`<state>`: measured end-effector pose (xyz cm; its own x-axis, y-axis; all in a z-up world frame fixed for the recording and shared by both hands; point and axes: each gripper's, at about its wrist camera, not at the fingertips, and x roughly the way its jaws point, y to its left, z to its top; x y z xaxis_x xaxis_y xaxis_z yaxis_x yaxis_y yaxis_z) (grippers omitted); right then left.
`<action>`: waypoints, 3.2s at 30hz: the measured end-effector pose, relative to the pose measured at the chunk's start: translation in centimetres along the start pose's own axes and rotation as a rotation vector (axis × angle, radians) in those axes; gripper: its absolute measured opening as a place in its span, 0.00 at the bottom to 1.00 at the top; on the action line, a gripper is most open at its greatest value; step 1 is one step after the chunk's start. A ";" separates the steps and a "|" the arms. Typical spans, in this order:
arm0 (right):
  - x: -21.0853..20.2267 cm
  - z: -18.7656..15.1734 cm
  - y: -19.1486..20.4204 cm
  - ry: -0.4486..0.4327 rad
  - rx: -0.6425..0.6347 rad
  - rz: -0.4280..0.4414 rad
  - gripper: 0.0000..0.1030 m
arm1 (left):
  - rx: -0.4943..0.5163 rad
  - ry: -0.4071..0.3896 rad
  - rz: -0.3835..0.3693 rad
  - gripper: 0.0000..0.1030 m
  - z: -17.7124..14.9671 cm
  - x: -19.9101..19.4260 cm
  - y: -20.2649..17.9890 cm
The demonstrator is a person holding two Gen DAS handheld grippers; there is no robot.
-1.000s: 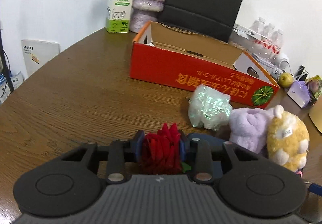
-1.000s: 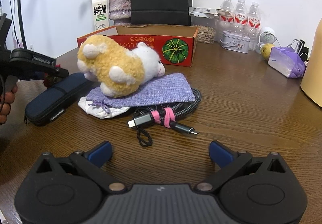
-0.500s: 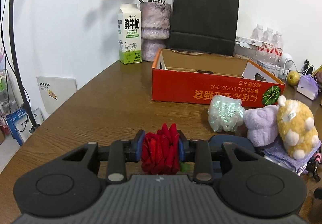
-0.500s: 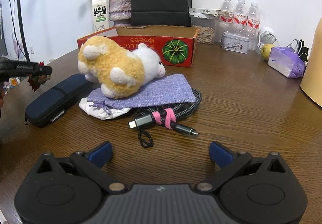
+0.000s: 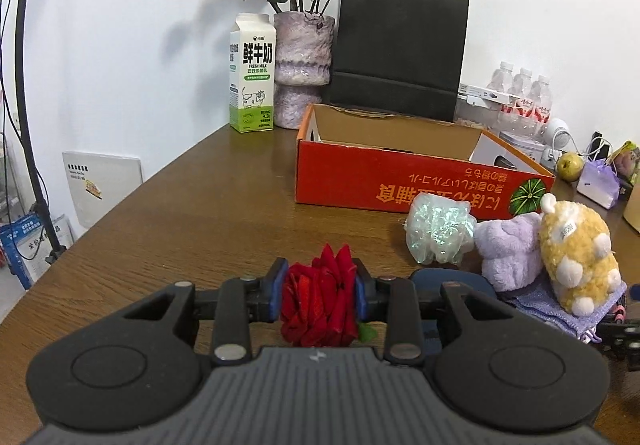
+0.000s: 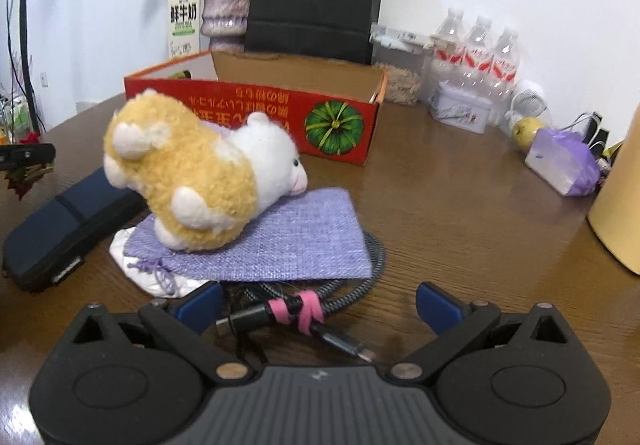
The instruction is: Organize objects
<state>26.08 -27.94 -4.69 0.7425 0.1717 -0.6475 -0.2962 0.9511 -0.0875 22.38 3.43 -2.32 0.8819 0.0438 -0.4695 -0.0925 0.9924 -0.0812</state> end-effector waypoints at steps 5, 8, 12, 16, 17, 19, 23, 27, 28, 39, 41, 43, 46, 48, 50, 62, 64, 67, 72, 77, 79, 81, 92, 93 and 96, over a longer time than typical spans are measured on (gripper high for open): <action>0.7 0.0 -0.4 -0.004 0.078 0.062 0.76 | -0.018 0.009 -0.014 0.32 -0.2 0.3 0.3; 0.4 -0.3 -0.5 -0.011 0.079 0.055 0.75 | -0.022 0.008 -0.019 0.32 -0.2 0.2 0.3; -0.6 -0.9 -0.4 -0.024 0.066 0.039 0.74 | -0.019 0.003 -0.012 0.32 -0.3 0.0 0.2; -1.9 -1.8 -0.8 -0.025 0.066 0.018 0.74 | -0.015 0.008 -0.006 0.32 -0.4 -0.4 0.3; -2.2 -2.1 -1.0 -0.025 0.070 0.013 0.74 | -0.013 0.009 -0.005 0.32 -0.4 -0.5 0.2; -2.8 -2.6 -1.4 -0.022 0.075 0.006 0.74 | -0.011 0.011 -0.007 0.32 -0.5 -0.9 0.2; -3.8 -3.6 -2.2 -0.016 0.085 0.012 0.75 | -0.006 0.015 -0.010 0.32 -0.9 -1.6 -0.1; -3.7 -3.7 -2.3 -0.010 0.087 0.012 0.79 | -0.005 0.015 -0.014 0.33 -1.1 -2.3 -0.4; -3.6 -3.6 -2.2 -0.009 0.086 0.014 0.82 | -0.003 0.016 -0.012 0.33 -1.1 -2.5 -0.4; -3.0 -3.3 -1.9 -0.031 0.111 0.011 0.78 | -0.006 0.026 -0.013 0.33 -1.2 -3.6 -0.3; -3.5 -3.5 -1.8 -0.043 0.115 0.013 0.78 | -0.005 0.020 -0.015 0.33 -1.0 -3.9 -0.4; -4.2 -3.7 -1.8 -0.065 0.121 0.007 0.77 | -0.003 0.013 -0.019 0.32 -0.9 -4.2 -0.5; -5.3 -3.6 -1.8 -0.094 0.128 -0.003 0.77 | 0.002 0.001 -0.029 0.32 -0.8 -4.8 -0.7; -6.2 -3.4 -1.9 -0.115 0.130 -0.007 0.77 | 0.002 -0.008 -0.033 0.32 -0.7 -5.2 -0.9; -6.9 -3.2 -1.8 -0.135 0.130 -0.008 0.77 | 0.003 -0.017 -0.039 0.32 -0.5 -5.6 -1.1; -9.7 0.0 -0.1 -0.247 0.111 0.020 0.77 | 0.023 -0.038 -0.067 0.32 1.0 -6.2 -2.8; -9.7 0.5 0.4 -0.258 0.108 0.025 0.77 | 0.023 -0.034 -0.069 0.32 1.3 -5.9 -3.0; -9.4 1.2 1.0 -0.268 0.107 0.042 0.77 | 0.022 -0.036 -0.076 0.32 1.8 -5.7 -3.2; -8.8 2.4 2.1 -0.285 0.106 0.060 0.77 | 0.027 -0.042 -0.077 0.32 2.8 -5.0 -3.7; -8.3 3.7 2.6 -0.311 0.129 0.075 0.77 | 0.023 -0.041 -0.082 0.32 3.6 -4.1 -4.0; -7.9 4.2 2.7 -0.315 0.132 0.082 0.77 | 0.022 -0.040 -0.086 0.32 4.1 -3.6 -4.2; -7.4 4.8 3.0 -0.317 0.131 0.085 0.77 | 0.022 -0.043 -0.087 0.32 4.6 -3.1 -4.3; -4.4 8.1 3.3 -0.324 0.133 0.099 0.77 | 0.023 -0.039 -0.089 0.33 7.5 0.2 -5.2; -4.1 8.4 3.2 -0.324 0.132 0.101 0.77 | 0.025 -0.042 -0.086 0.33 7.8 0.5 -5.3; -3.2 9.2 2.9 -0.323 0.128 0.102 0.77 | 0.027 -0.042 -0.087 0.33 8.7 1.6 -5.5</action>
<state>28.38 -23.33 4.10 0.8705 0.3202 -0.3738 -0.3161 0.9458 0.0741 28.30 -0.94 5.05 0.9046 -0.0388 -0.4245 -0.0026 0.9953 -0.0966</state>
